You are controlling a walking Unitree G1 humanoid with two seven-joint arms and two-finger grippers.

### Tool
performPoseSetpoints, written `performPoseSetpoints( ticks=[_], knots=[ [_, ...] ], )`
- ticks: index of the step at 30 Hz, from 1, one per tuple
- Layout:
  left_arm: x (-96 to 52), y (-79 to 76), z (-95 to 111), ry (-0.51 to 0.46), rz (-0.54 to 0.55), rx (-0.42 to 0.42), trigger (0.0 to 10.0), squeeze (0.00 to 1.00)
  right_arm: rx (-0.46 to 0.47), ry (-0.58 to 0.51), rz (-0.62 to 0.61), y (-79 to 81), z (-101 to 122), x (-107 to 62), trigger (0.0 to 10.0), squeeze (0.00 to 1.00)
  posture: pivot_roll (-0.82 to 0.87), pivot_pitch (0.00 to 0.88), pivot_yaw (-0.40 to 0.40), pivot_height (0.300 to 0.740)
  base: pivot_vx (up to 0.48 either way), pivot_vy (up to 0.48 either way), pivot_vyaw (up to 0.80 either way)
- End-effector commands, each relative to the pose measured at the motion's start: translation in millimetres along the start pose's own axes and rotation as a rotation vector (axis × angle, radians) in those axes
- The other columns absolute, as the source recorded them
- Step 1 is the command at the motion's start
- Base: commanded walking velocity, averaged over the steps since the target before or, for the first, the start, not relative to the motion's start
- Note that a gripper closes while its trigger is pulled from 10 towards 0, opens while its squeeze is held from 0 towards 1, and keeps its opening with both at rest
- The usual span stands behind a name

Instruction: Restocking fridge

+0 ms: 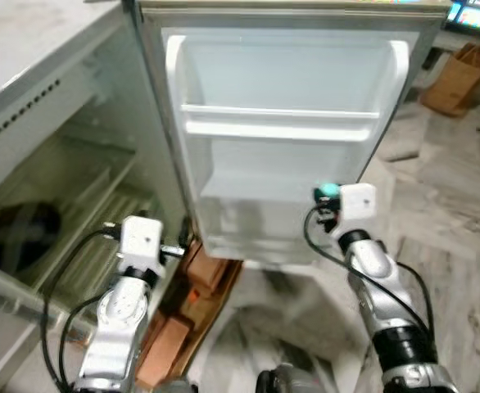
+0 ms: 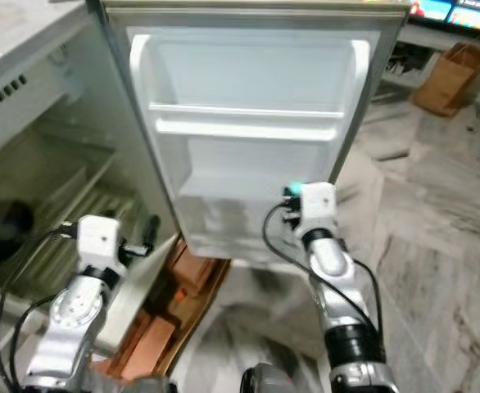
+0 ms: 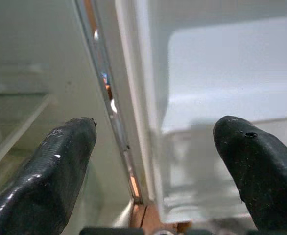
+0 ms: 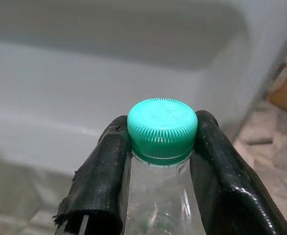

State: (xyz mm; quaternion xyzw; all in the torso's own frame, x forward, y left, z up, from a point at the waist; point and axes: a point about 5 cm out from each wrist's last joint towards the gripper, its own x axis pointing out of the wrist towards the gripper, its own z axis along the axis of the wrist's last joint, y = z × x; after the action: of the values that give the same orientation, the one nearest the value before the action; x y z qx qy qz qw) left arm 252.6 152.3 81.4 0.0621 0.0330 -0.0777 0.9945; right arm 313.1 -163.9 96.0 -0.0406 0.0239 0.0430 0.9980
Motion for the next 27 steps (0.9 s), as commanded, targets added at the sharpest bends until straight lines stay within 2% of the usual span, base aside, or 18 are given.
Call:
performPoseSetpoints(
  ticks=[1,6,13,21,27],
  knots=[
    [-4.5,5.9,-5.1,0.023,0.021,0.009,10.0,0.00,0.009,-0.036,0.042,13.7,7.4,2.6,10.0,0.00,0.10,0.097,-0.011,0.740,0.285,0.000,0.00],
    [-5.0,4.9,-6.0,0.024,0.022,0.004,10.0,0.00,0.003,-0.035,0.045,14.4,7.5,3.1,10.0,0.00,0.10,0.098,-0.012,0.740,0.276,0.000,0.00],
    [-8.4,5.2,-8.2,0.030,0.040,-0.004,10.0,0.00,0.005,-0.039,0.049,15.9,6.6,1.8,10.0,0.00,0.10,0.100,-0.013,0.740,0.000,0.000,0.00],
    [-23.8,9.6,-17.4,0.048,0.115,-0.023,10.0,0.00,0.007,-0.024,0.077,19.3,-0.7,-3.7,10.0,0.00,0.11,0.109,-0.013,0.740,0.000,0.000,0.00],
    [-24.7,11.7,-18.5,0.050,0.129,-0.029,10.0,0.00,0.004,-0.020,0.090,21.5,-2.8,-5.5,10.0,0.00,0.11,0.110,-0.014,0.740,0.000,0.000,0.00]
  ],
)
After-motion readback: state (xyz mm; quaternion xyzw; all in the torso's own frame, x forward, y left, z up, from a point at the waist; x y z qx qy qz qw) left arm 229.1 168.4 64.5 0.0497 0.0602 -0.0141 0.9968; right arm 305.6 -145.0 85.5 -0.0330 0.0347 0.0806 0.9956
